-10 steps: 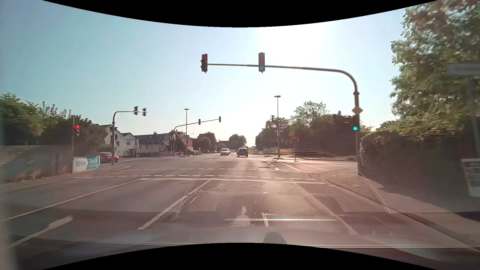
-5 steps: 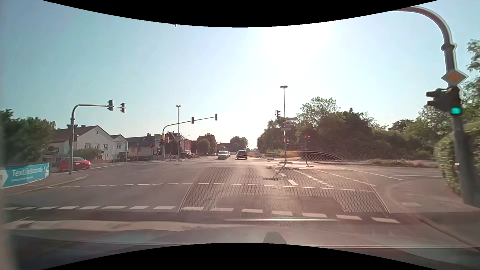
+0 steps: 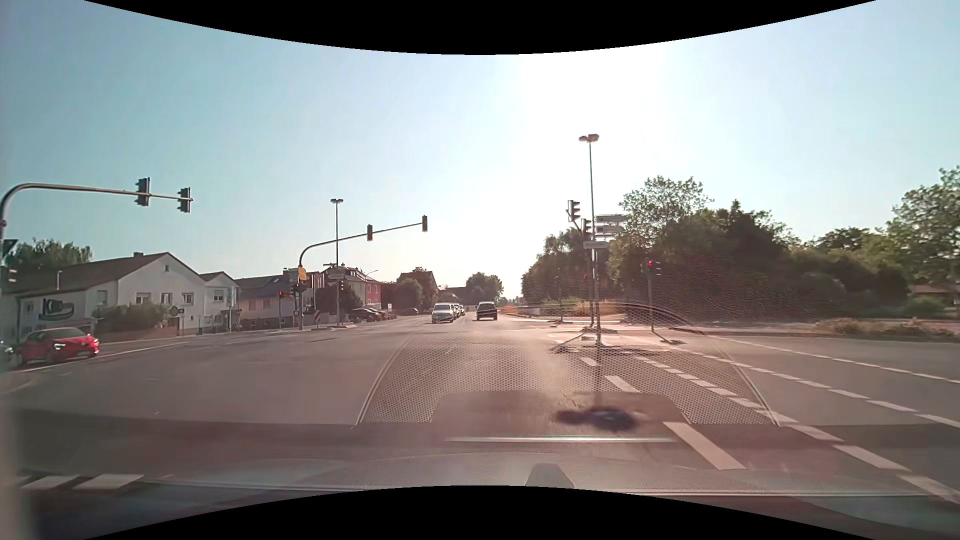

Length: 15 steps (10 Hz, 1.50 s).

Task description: Follow the waypoints while adhering to traffic rules and regulations

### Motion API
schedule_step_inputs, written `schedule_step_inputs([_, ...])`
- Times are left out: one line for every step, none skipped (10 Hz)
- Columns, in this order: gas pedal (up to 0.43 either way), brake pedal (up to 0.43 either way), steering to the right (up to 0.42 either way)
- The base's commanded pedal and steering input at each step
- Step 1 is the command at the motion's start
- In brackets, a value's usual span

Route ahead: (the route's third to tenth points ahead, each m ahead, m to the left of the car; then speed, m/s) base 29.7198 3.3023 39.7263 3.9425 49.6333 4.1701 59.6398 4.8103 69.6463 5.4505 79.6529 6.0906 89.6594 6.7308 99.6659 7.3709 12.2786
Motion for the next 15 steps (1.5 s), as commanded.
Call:
schedule_step_inputs([0.059,0.0,-0.026])
schedule_step_inputs([0.059,0.0,-0.024])
schedule_step_inputs([0.059,0.0,-0.022])
schedule_step_inputs([0.059,0.0,-0.021])
schedule_step_inputs([0.059,0.0,-0.021])
schedule_step_inputs([0.059,0.0,-0.019])
schedule_step_inputs([0.059,0.0,-0.019])
schedule_step_inputs([0.059,0.0,-0.018])
schedule_step_inputs([0.059,0.0,-0.018])
schedule_step_inputs([0.059,0.0,-0.018])
schedule_step_inputs([0.059,0.0,-0.017])
schedule_step_inputs([0.059,0.0,-0.015])
schedule_step_inputs([0.059,0.0,-0.014])
schedule_step_inputs([0.067,0.0,-0.013])
schedule_step_inputs([0.059,0.0,-0.012])
